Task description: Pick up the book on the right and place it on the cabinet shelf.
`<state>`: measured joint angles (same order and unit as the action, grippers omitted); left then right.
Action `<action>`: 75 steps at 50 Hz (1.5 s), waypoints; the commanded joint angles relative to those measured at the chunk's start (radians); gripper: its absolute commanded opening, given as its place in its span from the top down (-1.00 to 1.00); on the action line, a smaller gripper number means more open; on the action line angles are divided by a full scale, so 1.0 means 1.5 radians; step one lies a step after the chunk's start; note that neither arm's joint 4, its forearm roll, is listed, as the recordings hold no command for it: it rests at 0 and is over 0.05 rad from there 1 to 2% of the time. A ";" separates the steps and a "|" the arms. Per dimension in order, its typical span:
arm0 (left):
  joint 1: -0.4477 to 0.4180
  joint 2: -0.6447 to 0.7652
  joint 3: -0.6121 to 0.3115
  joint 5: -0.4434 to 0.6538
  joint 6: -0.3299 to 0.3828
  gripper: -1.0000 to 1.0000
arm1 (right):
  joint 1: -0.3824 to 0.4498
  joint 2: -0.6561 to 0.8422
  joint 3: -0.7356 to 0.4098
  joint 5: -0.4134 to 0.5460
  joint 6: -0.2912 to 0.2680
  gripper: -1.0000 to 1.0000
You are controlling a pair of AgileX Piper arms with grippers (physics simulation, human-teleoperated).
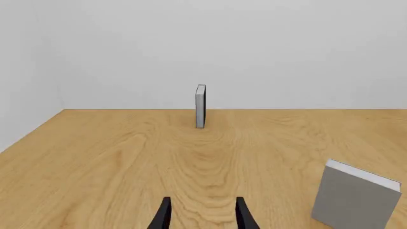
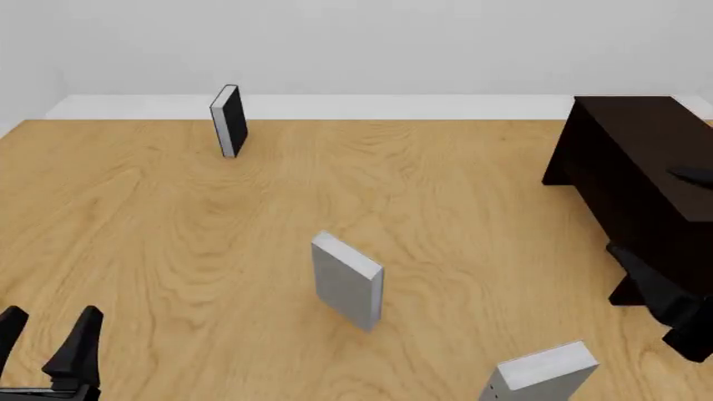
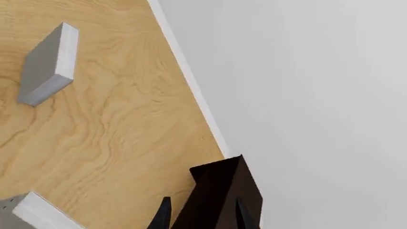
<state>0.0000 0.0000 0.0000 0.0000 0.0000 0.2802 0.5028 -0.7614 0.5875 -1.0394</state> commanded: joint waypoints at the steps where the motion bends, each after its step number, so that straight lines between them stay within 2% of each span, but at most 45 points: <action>1: 0.000 0.000 0.000 0.000 0.000 -1.00 | 0.014 0.075 -0.087 0.152 -0.093 -1.00; 2: 0.000 0.000 0.000 0.000 0.000 -1.00 | 0.024 0.074 -0.085 0.169 -0.105 -1.00; 4: 0.000 0.000 0.000 0.000 0.000 -1.00 | 0.018 0.091 -0.103 0.191 -0.104 -1.00; 7: 0.000 0.000 0.000 0.000 0.000 -1.00 | 0.038 0.099 -0.103 0.227 -0.113 -1.00; 9: 0.000 0.000 0.000 0.000 0.000 -1.00 | 0.035 0.101 -0.097 0.251 -0.129 -1.00; 13: 0.000 0.000 0.000 0.000 0.000 -1.00 | 0.044 0.122 -0.117 0.256 -0.120 -1.00; 17: 0.000 0.000 0.000 0.000 0.000 -1.00 | 0.046 0.118 -0.095 0.276 -0.151 -1.00; 28: 0.000 0.000 0.000 0.000 0.000 -1.00 | 0.061 0.138 -0.082 0.287 -0.178 -1.00; 41: 0.000 0.000 0.000 0.000 0.000 -1.00 | 0.088 0.157 -0.040 0.280 -0.170 -1.00; 45: 0.000 0.000 0.000 0.000 0.000 -1.00 | 0.105 0.166 -0.035 0.290 -0.152 -1.00; 57: 0.000 0.000 0.000 0.000 0.000 -1.00 | 0.124 0.176 -0.008 0.296 -0.152 -1.00; 61: 0.000 0.000 0.000 0.000 0.000 -1.00 | 0.140 0.187 -0.011 0.306 -0.132 -1.00; 67: 0.000 0.000 0.000 0.000 0.000 -1.00 | 0.154 0.187 -0.011 0.324 -0.122 -1.00; 75: 0.000 0.000 0.000 0.000 0.000 -1.00 | 0.142 0.179 0.002 0.338 -0.139 -1.00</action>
<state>0.0000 0.0000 0.0000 0.0000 0.0000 0.4894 0.7724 -0.7750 1.0710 -1.2438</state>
